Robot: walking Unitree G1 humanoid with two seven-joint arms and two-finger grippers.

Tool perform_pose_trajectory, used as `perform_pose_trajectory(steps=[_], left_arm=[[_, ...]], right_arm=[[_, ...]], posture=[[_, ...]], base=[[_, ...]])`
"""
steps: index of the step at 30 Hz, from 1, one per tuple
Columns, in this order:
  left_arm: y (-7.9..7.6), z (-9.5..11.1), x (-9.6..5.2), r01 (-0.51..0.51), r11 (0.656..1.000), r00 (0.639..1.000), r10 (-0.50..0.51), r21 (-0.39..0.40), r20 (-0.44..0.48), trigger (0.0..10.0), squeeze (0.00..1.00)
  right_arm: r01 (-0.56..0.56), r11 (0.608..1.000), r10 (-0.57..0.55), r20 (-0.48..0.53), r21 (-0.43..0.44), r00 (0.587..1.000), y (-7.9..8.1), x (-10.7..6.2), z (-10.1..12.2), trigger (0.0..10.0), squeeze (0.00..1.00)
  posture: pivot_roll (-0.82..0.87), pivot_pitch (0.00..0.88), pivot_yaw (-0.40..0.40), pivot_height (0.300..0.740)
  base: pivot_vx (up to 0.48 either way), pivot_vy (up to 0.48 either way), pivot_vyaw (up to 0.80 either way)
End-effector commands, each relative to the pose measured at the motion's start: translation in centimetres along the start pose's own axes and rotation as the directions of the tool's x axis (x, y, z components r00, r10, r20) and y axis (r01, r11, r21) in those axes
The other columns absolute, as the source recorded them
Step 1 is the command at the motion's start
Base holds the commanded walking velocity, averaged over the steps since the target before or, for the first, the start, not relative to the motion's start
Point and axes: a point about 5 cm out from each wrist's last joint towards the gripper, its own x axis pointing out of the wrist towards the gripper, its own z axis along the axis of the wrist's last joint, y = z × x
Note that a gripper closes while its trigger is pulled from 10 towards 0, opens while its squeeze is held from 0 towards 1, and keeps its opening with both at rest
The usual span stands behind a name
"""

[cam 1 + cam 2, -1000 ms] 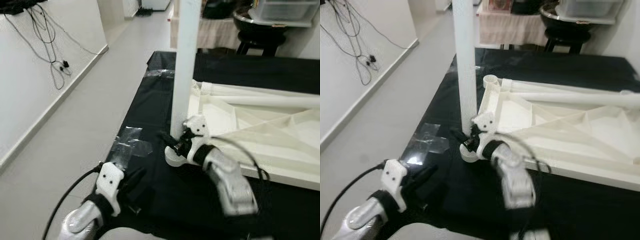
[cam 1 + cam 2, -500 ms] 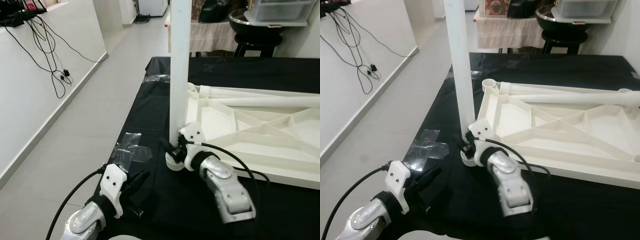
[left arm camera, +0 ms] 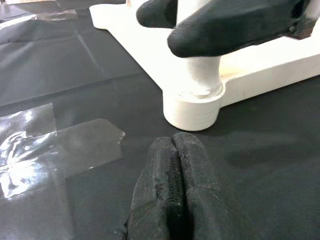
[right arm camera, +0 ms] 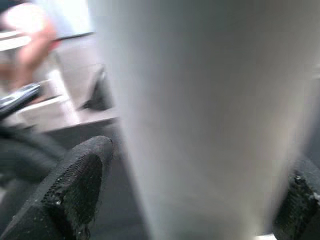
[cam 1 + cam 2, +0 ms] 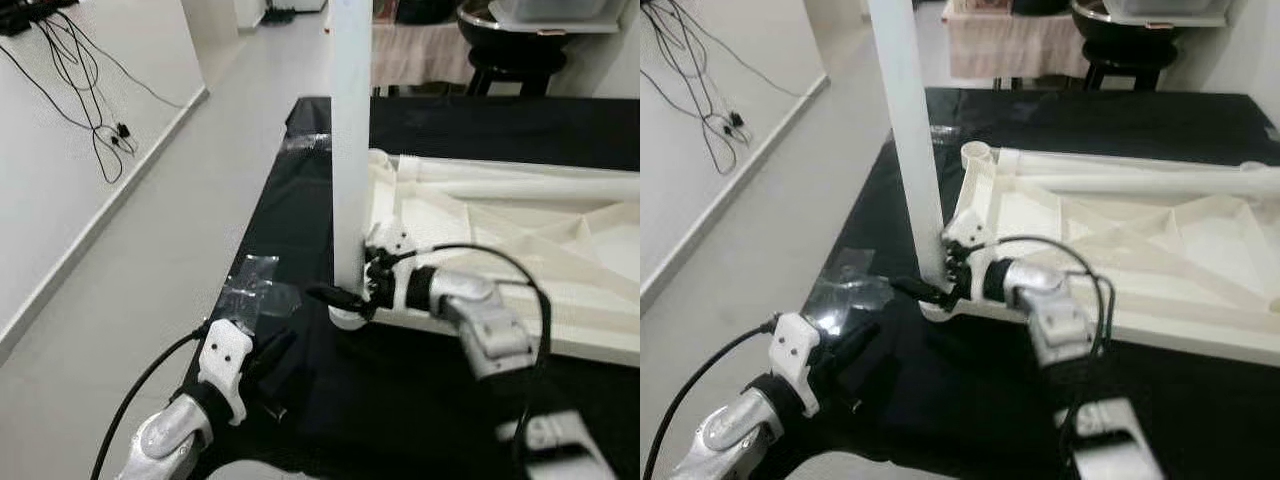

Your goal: Building children table

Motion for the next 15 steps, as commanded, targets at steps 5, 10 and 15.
perform_pose_trajectory(steps=[5,10,15], left_arm=[[-0.2,-0.4,-0.3,-0.004,1.000,1.000,0.004,-0.005,-0.017,10.0,0.00],[-0.3,-0.4,-0.3,-0.005,1.000,1.000,0.004,-0.006,-0.018,10.0,0.00],[-0.4,-0.4,-0.4,-0.005,1.000,1.000,0.005,-0.007,-0.018,10.0,0.00]], right_arm=[[-0.104,0.993,0.104,0.005,0.050,0.995,-0.8,0.7,-0.1,10.0,0.00],[-0.142,0.987,0.142,0.009,0.078,0.990,-1.0,0.8,-0.1,4.9,0.00],[-0.182,0.979,0.180,0.028,0.095,0.983,-1.3,0.3,-0.3,0.0,0.00]], posture=[[0.01,0.136,0.028,0.740],[0.01,0.139,0.027,0.740],[0.01,0.138,0.030,0.740]], base=[[0.000,0.000,0.00],[0.000,0.000,0.00],[0.000,0.000,0.00]])
